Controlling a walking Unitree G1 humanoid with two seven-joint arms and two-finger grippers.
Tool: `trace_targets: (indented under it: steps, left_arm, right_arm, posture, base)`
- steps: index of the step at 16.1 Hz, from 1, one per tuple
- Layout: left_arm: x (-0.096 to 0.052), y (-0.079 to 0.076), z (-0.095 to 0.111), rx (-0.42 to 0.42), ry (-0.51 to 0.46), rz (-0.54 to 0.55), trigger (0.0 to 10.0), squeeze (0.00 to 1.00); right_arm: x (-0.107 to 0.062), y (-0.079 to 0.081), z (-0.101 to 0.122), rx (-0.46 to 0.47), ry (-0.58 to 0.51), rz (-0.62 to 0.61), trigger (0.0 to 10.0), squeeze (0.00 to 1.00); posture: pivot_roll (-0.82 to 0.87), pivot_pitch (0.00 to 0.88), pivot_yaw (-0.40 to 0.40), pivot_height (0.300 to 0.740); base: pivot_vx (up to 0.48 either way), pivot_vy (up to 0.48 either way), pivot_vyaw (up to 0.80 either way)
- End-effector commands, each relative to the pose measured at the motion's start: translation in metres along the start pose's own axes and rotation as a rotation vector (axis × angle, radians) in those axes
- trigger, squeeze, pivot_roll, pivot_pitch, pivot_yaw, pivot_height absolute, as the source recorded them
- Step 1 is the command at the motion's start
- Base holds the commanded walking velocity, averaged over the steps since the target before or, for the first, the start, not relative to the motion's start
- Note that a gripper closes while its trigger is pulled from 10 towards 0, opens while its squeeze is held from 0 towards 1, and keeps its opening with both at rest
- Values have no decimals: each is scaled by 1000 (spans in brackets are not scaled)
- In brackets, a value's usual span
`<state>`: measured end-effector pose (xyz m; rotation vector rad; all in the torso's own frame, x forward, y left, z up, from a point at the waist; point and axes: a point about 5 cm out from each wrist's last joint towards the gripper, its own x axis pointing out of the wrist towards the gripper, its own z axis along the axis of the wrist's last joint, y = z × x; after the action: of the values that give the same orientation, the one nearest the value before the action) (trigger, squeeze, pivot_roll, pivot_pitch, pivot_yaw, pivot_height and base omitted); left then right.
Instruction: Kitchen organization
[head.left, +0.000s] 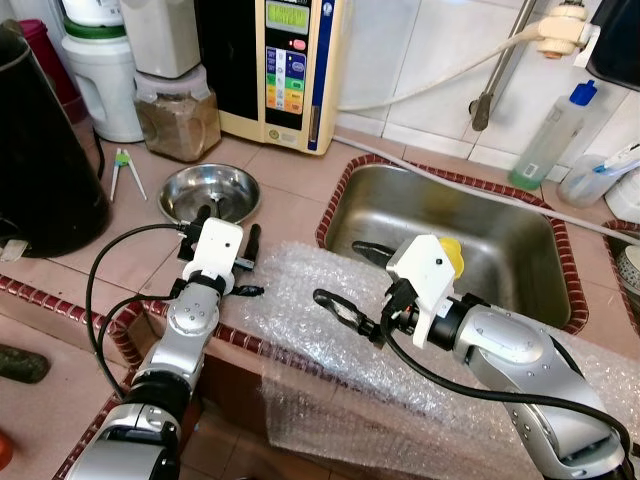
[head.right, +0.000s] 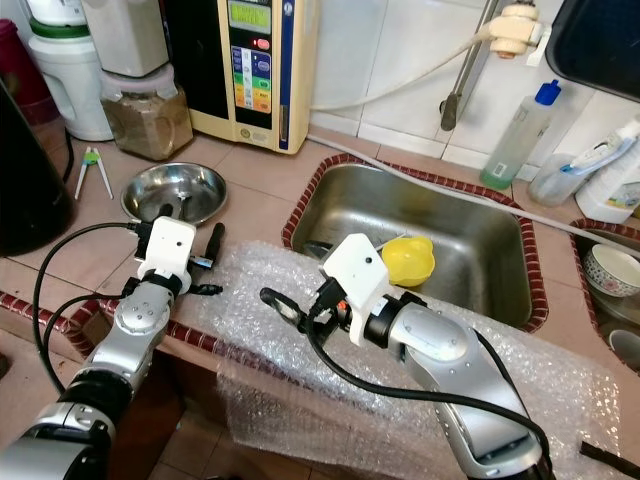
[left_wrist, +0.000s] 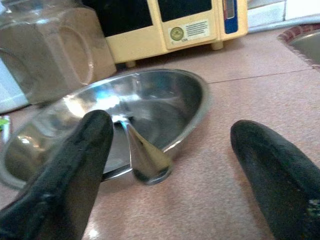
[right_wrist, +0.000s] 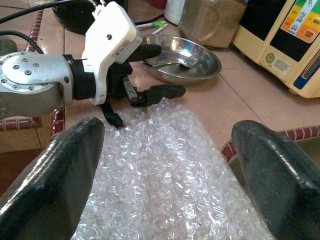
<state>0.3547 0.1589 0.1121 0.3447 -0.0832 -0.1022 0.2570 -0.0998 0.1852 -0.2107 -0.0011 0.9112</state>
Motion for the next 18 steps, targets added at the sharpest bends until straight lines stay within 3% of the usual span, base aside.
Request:
trace_targets:
  steps: [1, 8, 18]
  left_arm:
    - [0, -4, -5, -17, 37, -21, 0, 0]
    - [2, 2, -4, -18, 34, -19, 0, 0]
    - [4, 4, 9, 6, -59, -41, 0, 0]
  right_arm:
    - [-2, -1, 2, -15, 2, -6, 10000, 0]
    - [0, -1, 2, -17, -2, -13, 10000, 0]
    - [1, -2, 4, -13, -23, -11, 10000, 0]
  posture:
    - [-38, 68, -76, 740]
    - [-30, 65, -70, 740]
    - [-22, 61, -62, 740]
  base:
    - [0, 0, 0]
    - [0, 0, 0]
    - [0, 0, 0]
